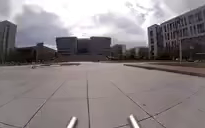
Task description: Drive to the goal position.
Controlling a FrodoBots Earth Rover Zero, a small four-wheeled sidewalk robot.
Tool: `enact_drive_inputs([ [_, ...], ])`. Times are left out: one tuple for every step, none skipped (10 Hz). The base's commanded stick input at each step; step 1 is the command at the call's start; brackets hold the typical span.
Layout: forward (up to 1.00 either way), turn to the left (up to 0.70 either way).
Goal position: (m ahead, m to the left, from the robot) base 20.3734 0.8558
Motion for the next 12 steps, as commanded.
enact_drive_inputs([
  [0.70,0.01],
  [0.70,0.01],
  [0.70,0.01],
  [0.70,0.01],
  [0.70,0.01],
  [0.70,0.01],
  [0.70,0.01],
  [0.70,0.01],
  [0.70,0.01],
  [0.70,0.01],
  [0.70,0.01],
  [0.70,0.02],
])
